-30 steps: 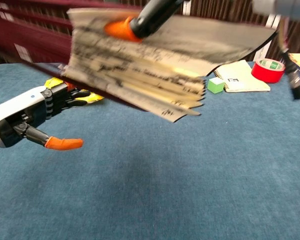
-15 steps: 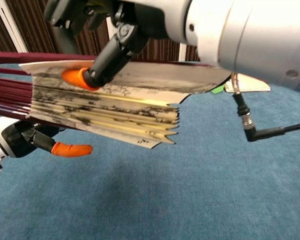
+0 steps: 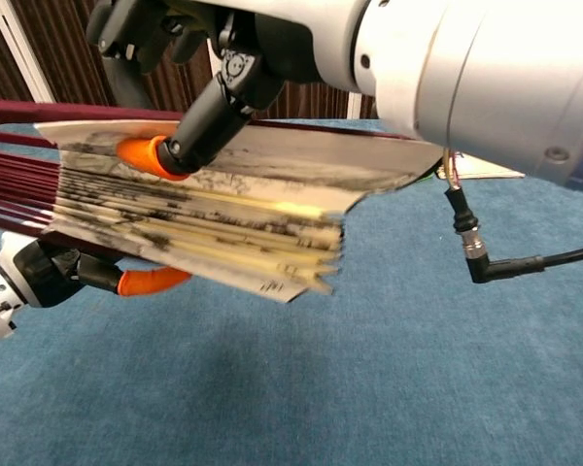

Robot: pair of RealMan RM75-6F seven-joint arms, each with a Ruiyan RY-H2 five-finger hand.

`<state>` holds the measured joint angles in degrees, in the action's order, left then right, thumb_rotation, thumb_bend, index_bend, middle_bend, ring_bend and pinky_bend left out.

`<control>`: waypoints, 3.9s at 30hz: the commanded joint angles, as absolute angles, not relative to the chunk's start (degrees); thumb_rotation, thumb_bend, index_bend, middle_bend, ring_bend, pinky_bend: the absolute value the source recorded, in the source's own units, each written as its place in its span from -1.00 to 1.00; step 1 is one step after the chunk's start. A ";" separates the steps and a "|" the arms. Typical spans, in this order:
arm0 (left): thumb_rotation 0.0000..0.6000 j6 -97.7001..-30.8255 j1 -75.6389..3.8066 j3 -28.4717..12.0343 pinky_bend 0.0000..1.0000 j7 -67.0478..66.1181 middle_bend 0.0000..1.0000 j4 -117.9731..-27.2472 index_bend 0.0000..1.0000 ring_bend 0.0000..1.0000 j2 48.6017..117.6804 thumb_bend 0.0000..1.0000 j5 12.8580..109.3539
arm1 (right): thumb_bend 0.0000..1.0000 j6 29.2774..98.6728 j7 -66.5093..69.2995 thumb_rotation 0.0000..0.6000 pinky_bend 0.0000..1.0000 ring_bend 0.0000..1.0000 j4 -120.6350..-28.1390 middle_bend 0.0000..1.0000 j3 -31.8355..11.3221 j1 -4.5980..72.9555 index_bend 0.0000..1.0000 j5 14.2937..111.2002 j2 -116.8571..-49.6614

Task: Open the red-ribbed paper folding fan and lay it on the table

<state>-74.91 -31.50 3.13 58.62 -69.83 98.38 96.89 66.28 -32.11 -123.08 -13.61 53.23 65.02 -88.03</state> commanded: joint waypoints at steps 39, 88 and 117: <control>1.00 -94.37 -29.07 -6.12 -0.59 31.76 -0.33 -56.75 0.48 -0.96 94.53 -0.11 98.25 | 0.00 67.50 -7.11 1.00 -0.67 -0.58 -112.50 -0.69 -15.55 41.34 0.47 70.63 -68.67; 1.00 -89.00 -29.65 -2.45 -1.00 8.23 -1.00 -58.63 -0.66 -1.00 92.08 -0.21 98.18 | -0.42 62.56 -38.85 1.00 -0.82 -0.80 -100.01 -0.85 -7.03 40.80 -0.77 60.34 -62.20; 1.00 -89.87 -15.36 2.58 -1.00 -13.15 -1.00 -82.04 -0.73 -1.00 82.16 -0.21 88.13 | -0.42 72.92 -24.57 1.00 -0.82 -0.74 -117.72 -0.85 -11.66 34.32 -0.77 65.34 -62.69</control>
